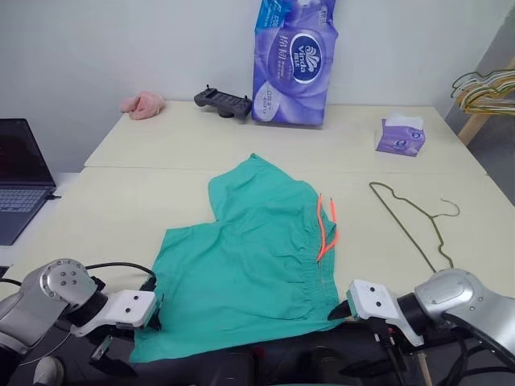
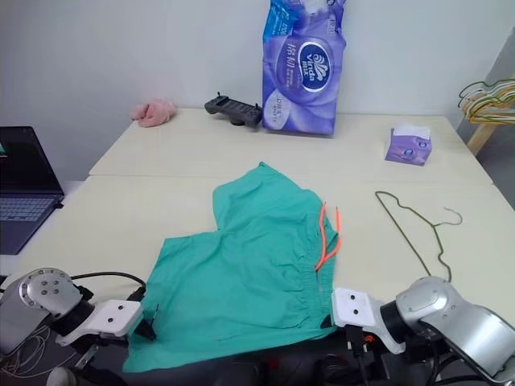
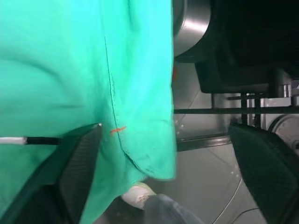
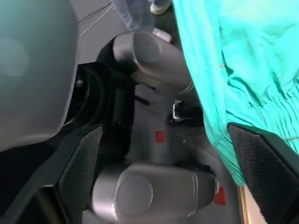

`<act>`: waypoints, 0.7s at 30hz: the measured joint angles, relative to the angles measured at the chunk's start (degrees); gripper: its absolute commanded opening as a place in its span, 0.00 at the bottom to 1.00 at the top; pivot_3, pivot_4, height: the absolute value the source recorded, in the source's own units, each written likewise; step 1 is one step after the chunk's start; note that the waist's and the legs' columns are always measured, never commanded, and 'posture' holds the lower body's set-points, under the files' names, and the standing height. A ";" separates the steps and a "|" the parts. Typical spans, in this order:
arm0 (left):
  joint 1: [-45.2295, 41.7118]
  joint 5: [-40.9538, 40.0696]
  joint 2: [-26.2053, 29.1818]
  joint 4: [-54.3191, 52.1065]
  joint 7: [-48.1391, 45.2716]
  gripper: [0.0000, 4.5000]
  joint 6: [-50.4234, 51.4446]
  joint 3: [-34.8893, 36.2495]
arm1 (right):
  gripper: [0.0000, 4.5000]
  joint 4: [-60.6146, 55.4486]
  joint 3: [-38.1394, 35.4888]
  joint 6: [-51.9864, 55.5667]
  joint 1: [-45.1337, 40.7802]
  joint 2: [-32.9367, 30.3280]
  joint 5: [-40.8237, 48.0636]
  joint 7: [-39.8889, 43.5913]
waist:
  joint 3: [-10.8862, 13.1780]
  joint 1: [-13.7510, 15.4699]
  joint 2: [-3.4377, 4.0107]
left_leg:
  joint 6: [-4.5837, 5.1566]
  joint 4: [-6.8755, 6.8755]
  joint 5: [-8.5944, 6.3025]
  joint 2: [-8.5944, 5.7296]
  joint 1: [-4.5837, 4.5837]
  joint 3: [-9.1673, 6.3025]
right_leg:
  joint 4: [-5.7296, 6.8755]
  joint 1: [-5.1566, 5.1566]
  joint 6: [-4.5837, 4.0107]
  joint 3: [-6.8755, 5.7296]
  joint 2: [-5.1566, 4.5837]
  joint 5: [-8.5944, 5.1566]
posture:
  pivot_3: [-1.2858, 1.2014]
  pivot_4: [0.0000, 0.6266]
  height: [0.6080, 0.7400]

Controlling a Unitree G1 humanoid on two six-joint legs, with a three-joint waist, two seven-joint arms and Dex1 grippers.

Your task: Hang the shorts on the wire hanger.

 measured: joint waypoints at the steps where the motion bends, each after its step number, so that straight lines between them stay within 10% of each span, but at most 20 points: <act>1: -1.09 -1.06 0.51 0.23 -0.02 1.00 0.83 -0.68 | 1.00 0.81 -0.06 0.58 -1.29 -0.74 1.19 1.29 | 0.05 0.01 0.00 | 0.00 0.04 0.00 0.01 -0.01 -0.05 | 0.00 0.04 -0.08 -0.07 -0.02 -0.05 | 0.57 0.14 1.00; 10: -26.25 -18.57 -0.56 1.85 0.07 1.00 21.07 -2.01 | 1.00 9.79 -8.75 9.56 -11.28 -0.69 15.02 4.66 | 0.31 -0.44 -0.09 | -0.02 0.05 0.08 0.37 -0.18 0.29 | -0.23 0.30 0.22 -0.60 -0.17 0.05 | 0.57 0.13 1.00; 21: -42.33 -21.57 -31.85 4.09 30.30 1.00 32.94 6.62 | 1.00 22.97 -20.89 10.82 -19.98 22.12 8.77 -31.72 | 0.24 -1.41 -0.39 | -0.04 0.09 0.08 0.21 -0.83 0.38 | 0.06 -0.36 0.02 -0.24 -0.31 0.18 | 0.54 0.11 1.00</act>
